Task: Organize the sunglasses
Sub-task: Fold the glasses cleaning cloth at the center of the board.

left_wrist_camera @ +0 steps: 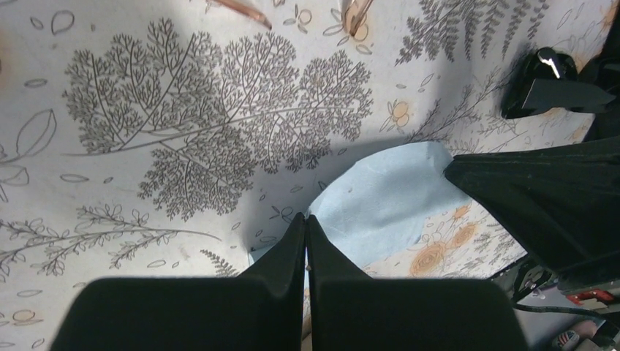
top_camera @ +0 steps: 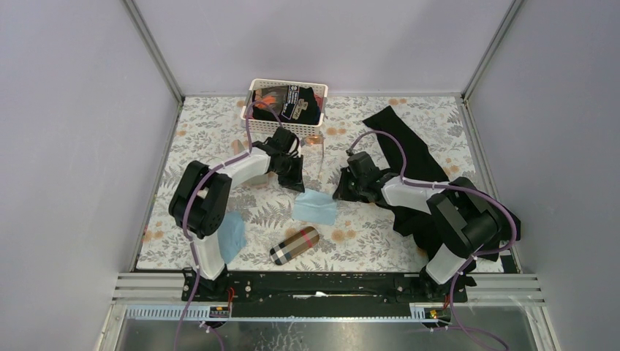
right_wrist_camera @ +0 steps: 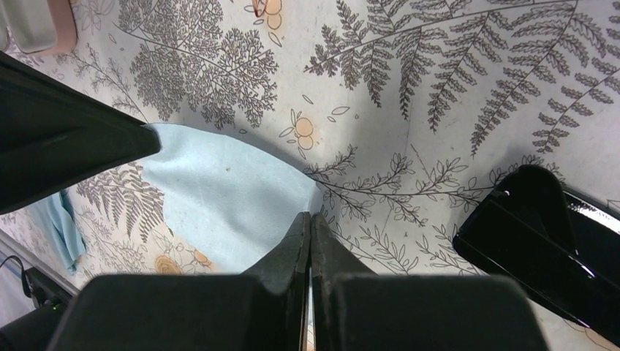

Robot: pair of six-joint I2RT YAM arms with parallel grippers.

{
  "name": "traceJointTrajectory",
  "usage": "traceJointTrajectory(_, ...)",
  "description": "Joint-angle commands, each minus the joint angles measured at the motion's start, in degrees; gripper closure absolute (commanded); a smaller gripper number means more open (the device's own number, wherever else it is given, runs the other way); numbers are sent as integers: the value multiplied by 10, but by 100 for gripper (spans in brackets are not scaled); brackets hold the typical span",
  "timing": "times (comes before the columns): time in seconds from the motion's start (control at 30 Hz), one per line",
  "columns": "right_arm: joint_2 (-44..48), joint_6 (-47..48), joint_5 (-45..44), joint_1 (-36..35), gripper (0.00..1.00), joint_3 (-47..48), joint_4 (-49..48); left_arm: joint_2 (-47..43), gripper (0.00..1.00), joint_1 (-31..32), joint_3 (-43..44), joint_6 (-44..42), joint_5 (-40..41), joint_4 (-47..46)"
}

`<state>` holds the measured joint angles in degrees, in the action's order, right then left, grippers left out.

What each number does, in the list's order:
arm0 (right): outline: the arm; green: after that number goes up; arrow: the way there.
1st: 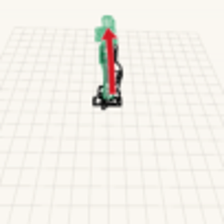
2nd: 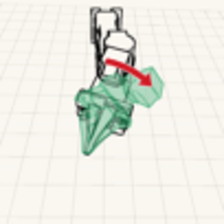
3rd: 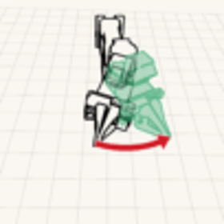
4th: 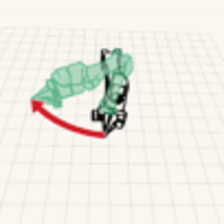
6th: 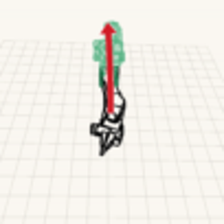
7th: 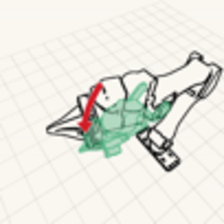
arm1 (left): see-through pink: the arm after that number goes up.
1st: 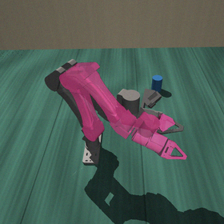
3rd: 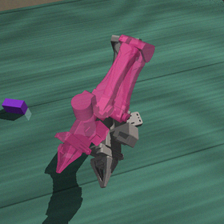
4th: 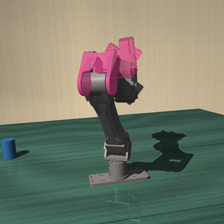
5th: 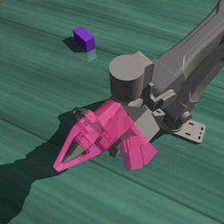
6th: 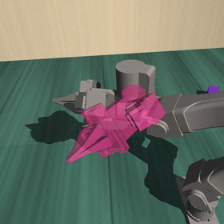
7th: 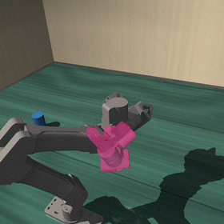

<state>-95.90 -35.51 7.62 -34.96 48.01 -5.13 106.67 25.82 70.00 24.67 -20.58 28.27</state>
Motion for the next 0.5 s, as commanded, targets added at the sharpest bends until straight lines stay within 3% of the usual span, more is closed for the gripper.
traceJointTrajectory(0.0, 31, 21, 14, 1, 100, -10, -27, -23, 100, -2, -17, -10, 2, -10)
traceJointTrajectory(0.47, 3, 40, -34, 2, 94, 5, -59, 25, 100, -2, 14, -12, 16, -39)
